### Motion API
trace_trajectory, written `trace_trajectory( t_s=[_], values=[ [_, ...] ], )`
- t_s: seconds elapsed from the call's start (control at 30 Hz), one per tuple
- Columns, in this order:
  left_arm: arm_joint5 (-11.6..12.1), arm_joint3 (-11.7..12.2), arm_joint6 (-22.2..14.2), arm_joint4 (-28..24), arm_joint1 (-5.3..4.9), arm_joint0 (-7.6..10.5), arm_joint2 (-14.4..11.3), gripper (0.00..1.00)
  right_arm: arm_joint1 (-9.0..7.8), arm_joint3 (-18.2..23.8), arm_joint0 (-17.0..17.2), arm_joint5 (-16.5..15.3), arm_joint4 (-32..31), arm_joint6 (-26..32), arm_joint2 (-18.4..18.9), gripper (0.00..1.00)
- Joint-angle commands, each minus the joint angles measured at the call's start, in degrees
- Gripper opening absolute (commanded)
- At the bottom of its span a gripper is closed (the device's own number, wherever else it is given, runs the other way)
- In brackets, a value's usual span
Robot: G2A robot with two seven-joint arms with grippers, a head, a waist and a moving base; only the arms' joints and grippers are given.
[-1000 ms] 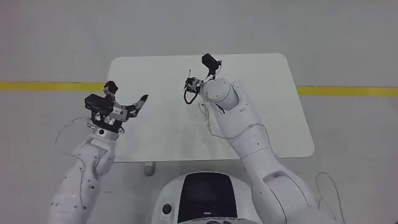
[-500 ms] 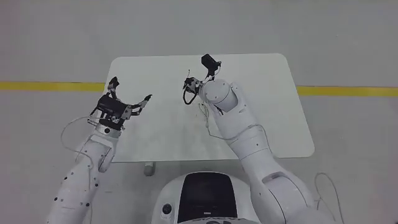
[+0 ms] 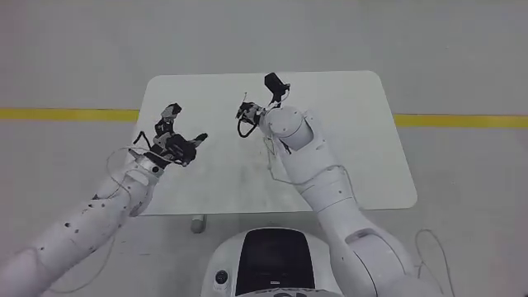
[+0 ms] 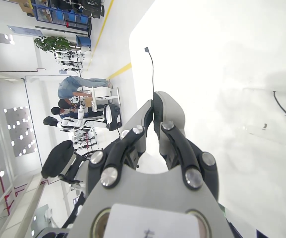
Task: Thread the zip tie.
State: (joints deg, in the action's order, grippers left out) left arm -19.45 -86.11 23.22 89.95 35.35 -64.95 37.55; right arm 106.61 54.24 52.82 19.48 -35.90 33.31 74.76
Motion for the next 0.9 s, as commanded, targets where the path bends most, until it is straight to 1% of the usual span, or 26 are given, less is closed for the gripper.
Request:
trace_trajectory(
  t_s=[0.0, 0.27, 0.3, 0.33, 0.37, 0.47, 0.53, 0.7, 0.83, 0.87],
  values=[
    [0.0, -0.8, 0.2, 0.0, -0.73, 1.75, -2.6, 1.00, 0.11, -0.3, -0.1, 0.0, 0.1, 0.2, -0.3, 0.00],
    [0.0, -0.8, 0.2, 0.0, -0.73, 1.75, -2.6, 1.00, 0.11, -0.2, 0.0, -0.1, 0.2, 0.0, -0.3, 0.00],
    [0.4, -0.8, 0.1, 0.0, -0.67, 1.76, -2.7, 1.00, 0.10, 0.0, 0.4, -0.5, 0.6, -0.4, -0.4, 0.00],
    [1.1, -0.6, 0.2, 0.0, -0.63, 2.07, -2.8, 1.00, 0.13, 0.2, 0.6, -0.4, 1.0, -0.6, -0.7, 0.00],
    [1.2, -0.2, 0.1, 0.0, -0.61, 2.51, -3.0, 1.00, 0.18, 0.2, 0.6, -0.1, 1.4, -0.7, -0.9, 0.00],
    [0.9, 0.7, -0.5, 0.0, -0.57, 4.47, -5.0, 1.00, 0.38, -0.3, 0.3, 0.0, 3.7, -1.5, -1.2, 0.00],
    [0.0, 1.4, -0.8, 0.0, -0.70, 6.71, -7.9, 1.00, 0.54, -1.0, -0.2, 0.0, 5.3, -1.8, -1.4, 0.00],
    [0.0, 2.7, -2.5, 0.0, -0.62, 12.52, -14.4, 1.00, 0.86, -3.2, -1.2, 0.0, 8.5, -1.9, -1.5, 0.00],
    [0.0, 3.2, -3.6, 0.0, -0.23, 15.49, -17.6, 1.00, 1.09, -4.4, -1.9, 0.0, 11.2, -1.3, -1.5, 0.00],
    [0.0, 3.1, -3.3, 0.0, -0.15, 16.03, -18.1, 1.00, 1.12, -4.4, -2.1, 0.0, 11.4, -1.2, -1.5, 0.00]
  ],
)
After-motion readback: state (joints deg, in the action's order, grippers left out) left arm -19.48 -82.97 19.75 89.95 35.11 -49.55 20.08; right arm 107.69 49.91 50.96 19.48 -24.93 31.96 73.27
